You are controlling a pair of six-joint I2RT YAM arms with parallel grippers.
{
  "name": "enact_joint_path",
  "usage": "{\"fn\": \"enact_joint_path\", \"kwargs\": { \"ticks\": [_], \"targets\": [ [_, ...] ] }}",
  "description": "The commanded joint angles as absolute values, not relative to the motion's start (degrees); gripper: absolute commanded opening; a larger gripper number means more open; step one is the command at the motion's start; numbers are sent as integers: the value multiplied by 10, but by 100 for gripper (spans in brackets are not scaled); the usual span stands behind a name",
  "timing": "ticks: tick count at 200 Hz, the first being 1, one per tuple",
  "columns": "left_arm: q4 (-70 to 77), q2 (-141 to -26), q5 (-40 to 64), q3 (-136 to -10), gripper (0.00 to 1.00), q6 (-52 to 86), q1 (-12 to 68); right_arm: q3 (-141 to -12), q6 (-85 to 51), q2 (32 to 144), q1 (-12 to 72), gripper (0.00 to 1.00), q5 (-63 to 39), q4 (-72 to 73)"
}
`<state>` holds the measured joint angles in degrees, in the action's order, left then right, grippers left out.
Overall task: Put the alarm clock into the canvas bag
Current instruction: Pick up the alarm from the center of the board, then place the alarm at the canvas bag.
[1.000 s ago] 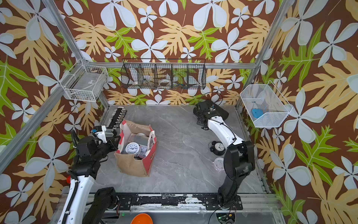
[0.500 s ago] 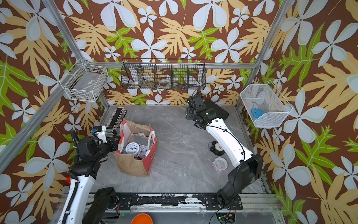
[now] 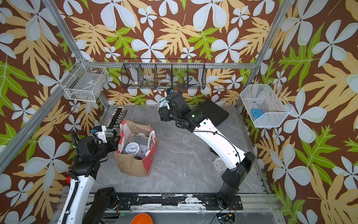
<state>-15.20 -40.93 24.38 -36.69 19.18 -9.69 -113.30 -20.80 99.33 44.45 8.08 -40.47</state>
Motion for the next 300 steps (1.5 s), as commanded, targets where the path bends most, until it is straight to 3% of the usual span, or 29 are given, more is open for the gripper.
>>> {"fn": "enact_joint_path", "kwargs": {
  "ticks": [1,67,158,246,300],
  "targets": [
    [-142,-410,247,-366,0,189,-97,-1176,-188,1027,474,57,57,-404],
    [-142,-410,247,-365,0,189,-98,-1315,-155,1168,562,56,7,-442],
    [-141,-411,248,-365,0,190,-97,-1325,-141,1275,580,57,-25,-425],
    [-142,-411,249,-365,0,189,-97,-1361,-128,1368,577,57,75,-455],
    [-140,-410,249,-365,0,190,-98,-1366,-121,1397,573,62,107,-467]
  ]
}}
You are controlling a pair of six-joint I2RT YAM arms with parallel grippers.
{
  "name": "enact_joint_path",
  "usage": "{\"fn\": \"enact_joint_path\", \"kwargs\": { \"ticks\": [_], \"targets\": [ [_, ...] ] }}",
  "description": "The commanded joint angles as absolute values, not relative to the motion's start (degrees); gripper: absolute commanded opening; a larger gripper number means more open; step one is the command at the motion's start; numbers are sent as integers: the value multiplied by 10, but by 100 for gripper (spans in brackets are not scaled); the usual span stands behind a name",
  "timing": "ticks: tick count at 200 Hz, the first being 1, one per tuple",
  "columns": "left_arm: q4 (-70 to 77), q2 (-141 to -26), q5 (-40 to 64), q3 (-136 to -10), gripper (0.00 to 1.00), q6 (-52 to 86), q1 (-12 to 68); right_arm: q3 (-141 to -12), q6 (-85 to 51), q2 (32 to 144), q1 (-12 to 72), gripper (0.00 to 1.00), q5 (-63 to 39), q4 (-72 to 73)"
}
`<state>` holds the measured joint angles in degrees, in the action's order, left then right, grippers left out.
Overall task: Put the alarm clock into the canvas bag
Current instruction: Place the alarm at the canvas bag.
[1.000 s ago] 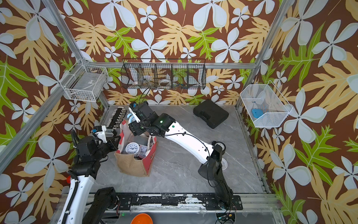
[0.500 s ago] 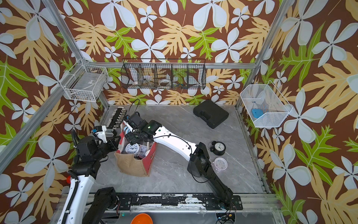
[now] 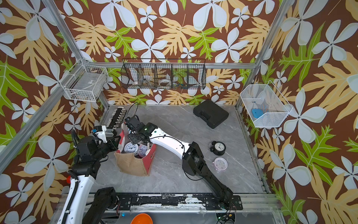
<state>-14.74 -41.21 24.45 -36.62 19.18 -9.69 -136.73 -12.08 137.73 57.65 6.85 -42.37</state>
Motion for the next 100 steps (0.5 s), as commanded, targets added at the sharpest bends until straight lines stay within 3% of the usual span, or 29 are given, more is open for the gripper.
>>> {"fn": "enact_joint_path", "kwargs": {
  "ticks": [1,53,100],
  "targets": [
    [-140,-410,249,-365,0,190,-97,-1366,-121,1398,573,62,107,-468],
    [-139,-412,251,-364,0,189,-97,-1370,-118,1411,573,68,44,-462],
    [-139,-414,253,-365,0,190,-97,-1369,-116,1384,575,88,6,-454]
  ]
}}
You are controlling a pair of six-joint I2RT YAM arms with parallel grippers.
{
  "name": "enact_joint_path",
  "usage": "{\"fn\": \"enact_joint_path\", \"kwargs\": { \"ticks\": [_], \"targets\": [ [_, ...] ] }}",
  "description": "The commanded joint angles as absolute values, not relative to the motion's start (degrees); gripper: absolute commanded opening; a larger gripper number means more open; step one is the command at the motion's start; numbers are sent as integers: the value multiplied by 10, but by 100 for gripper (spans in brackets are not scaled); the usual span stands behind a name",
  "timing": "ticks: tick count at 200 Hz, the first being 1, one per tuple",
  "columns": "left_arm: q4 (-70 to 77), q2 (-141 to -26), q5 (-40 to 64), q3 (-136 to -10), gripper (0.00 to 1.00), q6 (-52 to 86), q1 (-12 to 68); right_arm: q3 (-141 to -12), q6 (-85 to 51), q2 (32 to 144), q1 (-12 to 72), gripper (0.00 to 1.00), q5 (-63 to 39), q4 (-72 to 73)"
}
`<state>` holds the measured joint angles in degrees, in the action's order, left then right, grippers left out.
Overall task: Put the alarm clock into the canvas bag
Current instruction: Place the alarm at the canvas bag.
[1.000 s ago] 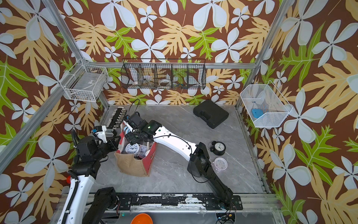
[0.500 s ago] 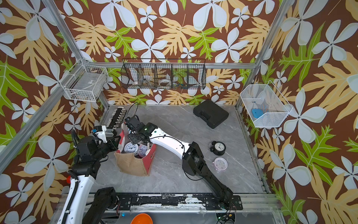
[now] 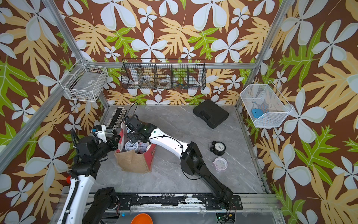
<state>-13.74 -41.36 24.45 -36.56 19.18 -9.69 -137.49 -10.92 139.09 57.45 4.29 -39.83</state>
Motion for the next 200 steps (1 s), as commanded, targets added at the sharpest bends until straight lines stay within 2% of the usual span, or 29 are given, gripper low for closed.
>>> {"fn": "enact_joint_path", "kwargs": {
  "ticks": [1,25,56,133,200],
  "targets": [
    [-139,-414,253,-365,0,190,-97,-1370,-117,1383,575,89,6,-454],
    [-140,-414,253,-365,0,190,-97,-1369,-116,1358,575,96,15,-454],
    [-140,-414,251,-365,0,190,-97,-1368,-115,1322,575,100,25,-454],
    [-140,-413,251,-365,0,190,-97,-1337,-104,1228,560,100,96,-471],
    [-140,-412,251,-365,0,190,-97,-1167,-118,1081,477,99,108,-443]
  ]
}}
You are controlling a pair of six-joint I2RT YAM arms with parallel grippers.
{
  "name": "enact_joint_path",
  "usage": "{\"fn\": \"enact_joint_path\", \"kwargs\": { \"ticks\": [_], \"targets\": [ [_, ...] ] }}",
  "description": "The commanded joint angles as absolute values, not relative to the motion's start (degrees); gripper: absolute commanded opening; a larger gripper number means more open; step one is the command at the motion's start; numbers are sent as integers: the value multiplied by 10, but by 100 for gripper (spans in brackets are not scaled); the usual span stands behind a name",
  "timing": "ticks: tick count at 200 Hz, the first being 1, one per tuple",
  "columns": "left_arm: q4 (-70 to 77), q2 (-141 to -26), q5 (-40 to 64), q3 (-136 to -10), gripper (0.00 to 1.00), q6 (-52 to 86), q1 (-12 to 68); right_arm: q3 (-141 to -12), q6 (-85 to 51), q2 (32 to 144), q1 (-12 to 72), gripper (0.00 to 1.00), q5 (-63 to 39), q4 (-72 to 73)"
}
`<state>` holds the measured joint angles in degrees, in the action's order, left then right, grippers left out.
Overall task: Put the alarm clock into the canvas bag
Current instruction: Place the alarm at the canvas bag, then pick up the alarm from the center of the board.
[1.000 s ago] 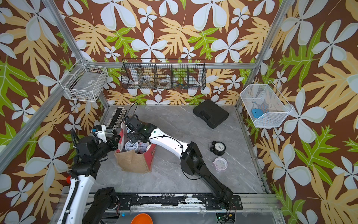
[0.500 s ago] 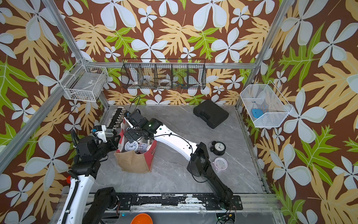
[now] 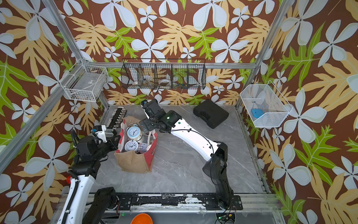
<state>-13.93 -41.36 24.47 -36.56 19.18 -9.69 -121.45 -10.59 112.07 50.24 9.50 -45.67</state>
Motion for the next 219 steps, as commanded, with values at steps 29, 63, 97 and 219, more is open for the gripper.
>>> {"fn": "enact_joint_path", "kwargs": {
  "ticks": [29,63,97,219],
  "targets": [
    [-140,-412,251,-365,0,190,-97,-1069,-125,1016,419,98,93,-423],
    [-140,-411,251,-365,0,190,-97,-963,-142,940,336,98,77,-409],
    [-140,-411,251,-365,0,190,-98,-843,-158,867,251,98,67,-383],
    [-140,-415,254,-365,0,190,-97,-569,-173,794,0,100,90,-317]
  ]
}}
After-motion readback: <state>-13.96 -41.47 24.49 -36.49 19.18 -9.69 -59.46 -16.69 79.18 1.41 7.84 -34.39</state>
